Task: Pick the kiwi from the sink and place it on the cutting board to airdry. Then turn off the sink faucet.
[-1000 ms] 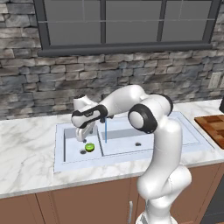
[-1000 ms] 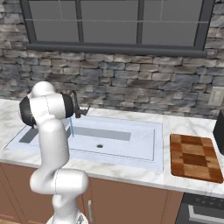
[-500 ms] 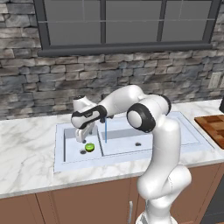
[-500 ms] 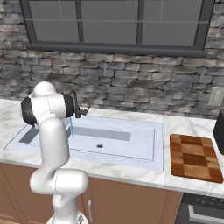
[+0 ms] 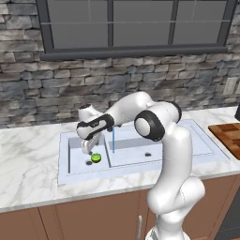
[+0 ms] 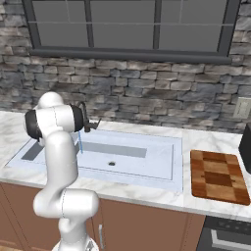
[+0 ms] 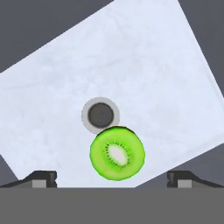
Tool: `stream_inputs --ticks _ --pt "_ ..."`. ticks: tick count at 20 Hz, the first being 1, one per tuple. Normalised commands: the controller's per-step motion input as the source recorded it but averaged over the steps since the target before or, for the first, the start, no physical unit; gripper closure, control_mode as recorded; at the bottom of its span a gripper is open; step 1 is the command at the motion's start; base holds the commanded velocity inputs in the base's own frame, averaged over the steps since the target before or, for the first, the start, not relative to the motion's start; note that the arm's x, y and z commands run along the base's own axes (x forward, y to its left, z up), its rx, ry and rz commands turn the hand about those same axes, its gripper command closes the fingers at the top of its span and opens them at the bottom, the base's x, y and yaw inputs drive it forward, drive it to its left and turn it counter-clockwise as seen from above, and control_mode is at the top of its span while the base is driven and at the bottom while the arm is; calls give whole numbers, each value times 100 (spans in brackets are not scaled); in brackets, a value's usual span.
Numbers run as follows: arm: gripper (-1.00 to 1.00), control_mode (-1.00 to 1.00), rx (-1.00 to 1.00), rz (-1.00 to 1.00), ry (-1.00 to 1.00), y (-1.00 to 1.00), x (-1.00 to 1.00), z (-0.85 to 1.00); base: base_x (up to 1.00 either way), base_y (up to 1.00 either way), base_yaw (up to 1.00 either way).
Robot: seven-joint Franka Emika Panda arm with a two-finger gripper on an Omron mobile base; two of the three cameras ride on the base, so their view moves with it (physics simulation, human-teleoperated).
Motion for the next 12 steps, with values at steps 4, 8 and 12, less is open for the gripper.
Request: stream_inputs --ticks 4,8,12 --pt "-100 -100 0 0 0 0 5 -12 0 0 0" --pt "-100 -100 0 0 0 0 2 -7 0 0 0" --pt "-100 -100 0 0 0 0 0 -6 0 0 0"
